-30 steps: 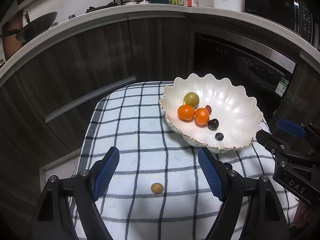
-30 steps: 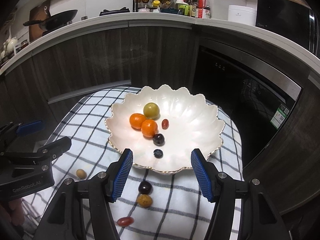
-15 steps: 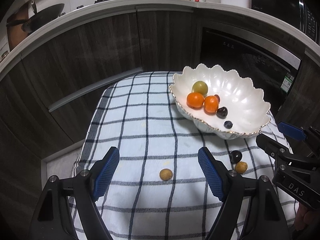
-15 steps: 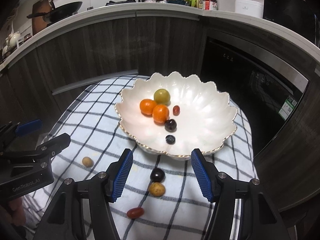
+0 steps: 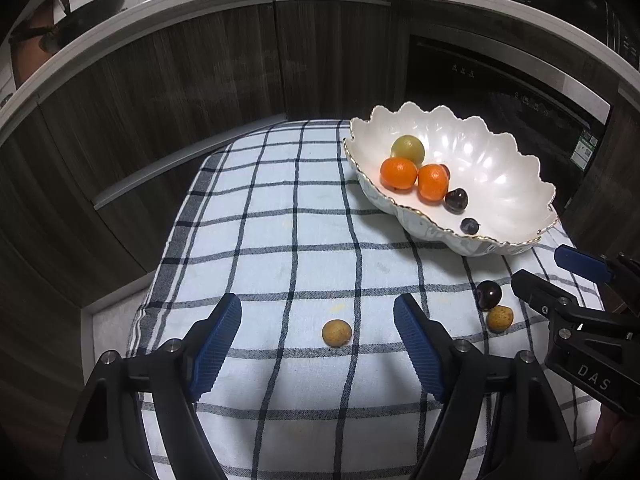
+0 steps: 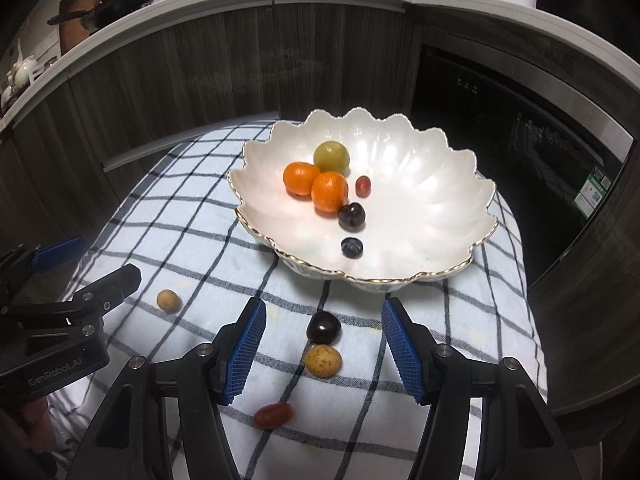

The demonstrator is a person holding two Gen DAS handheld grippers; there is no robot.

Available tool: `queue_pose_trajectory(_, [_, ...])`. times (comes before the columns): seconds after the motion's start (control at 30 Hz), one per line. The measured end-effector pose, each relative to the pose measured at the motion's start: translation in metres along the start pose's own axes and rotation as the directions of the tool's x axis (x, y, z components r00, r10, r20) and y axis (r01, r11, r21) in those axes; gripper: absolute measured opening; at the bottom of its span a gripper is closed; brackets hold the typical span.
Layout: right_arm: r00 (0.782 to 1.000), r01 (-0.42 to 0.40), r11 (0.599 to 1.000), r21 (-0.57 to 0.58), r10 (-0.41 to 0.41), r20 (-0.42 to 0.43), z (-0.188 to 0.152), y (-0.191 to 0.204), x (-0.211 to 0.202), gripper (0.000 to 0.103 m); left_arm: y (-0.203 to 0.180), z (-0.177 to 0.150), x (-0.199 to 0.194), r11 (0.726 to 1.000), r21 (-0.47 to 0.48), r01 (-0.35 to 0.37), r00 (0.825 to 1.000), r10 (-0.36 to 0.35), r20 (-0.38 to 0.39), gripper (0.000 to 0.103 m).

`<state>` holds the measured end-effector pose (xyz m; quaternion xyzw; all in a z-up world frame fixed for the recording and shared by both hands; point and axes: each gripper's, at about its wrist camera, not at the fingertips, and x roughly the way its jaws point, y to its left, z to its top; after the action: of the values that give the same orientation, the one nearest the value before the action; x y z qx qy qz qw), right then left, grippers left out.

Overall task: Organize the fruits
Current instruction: 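Withdraw both open tools from the bowl toward the remaining fruits, then grasp a small brown fruit with the left tool while the right tool grasps a dark cherry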

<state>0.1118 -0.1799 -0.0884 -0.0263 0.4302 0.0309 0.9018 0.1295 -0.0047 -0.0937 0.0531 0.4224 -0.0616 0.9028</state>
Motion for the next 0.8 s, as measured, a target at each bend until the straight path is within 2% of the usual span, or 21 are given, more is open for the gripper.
queue_pose_trajectory(0.4, [0.998,-0.016,1.0,0.008,0.017,-0.067,-0.004,-0.002,0.03,0.061,-0.002,-0.008,0.028,1.0,-0.012,0.014,0.999,-0.015,-0.051,0.066])
queue_pose_trajectory(0.8, [0.989,-0.027,0.999,0.022,0.03,-0.145,-0.007,-0.004,0.057,0.051,-0.006,-0.016,0.051,0.999,-0.023,0.027,0.995,-0.029,-0.095,0.055])
